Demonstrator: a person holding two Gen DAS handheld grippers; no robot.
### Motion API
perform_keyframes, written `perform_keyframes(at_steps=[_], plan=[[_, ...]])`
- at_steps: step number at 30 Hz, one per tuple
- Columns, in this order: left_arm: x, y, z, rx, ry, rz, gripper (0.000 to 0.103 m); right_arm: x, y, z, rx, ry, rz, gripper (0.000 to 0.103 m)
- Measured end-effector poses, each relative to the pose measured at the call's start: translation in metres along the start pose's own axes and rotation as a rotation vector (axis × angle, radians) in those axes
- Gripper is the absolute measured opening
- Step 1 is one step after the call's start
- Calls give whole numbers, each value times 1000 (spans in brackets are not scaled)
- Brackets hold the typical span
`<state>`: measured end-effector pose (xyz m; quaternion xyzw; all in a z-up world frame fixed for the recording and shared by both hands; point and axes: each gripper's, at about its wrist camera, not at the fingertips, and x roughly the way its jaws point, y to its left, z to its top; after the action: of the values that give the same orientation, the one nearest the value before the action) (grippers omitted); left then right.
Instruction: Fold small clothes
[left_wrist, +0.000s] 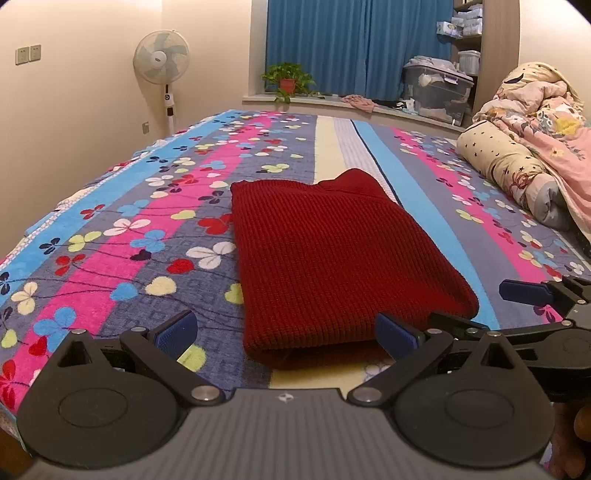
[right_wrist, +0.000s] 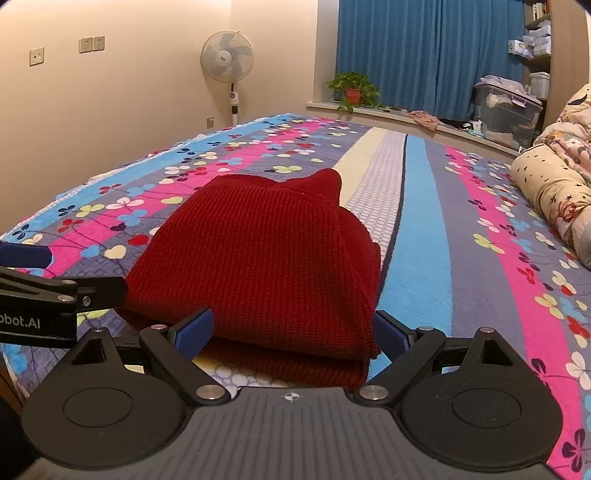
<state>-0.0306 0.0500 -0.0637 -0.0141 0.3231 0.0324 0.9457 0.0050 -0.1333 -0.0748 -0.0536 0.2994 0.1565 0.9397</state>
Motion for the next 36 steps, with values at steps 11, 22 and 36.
perform_keyframes(at_steps=[11, 22, 36], plan=[[1, -1, 0, 6, 0, 6, 103, 0, 1, 0, 2, -2, -1, 93], [1, 0, 1, 6, 1, 7, 103, 1, 1, 0, 4, 0, 0, 93], [4, 3, 0, 4, 11, 12, 103, 2, 2, -1, 11, 15, 0, 93]])
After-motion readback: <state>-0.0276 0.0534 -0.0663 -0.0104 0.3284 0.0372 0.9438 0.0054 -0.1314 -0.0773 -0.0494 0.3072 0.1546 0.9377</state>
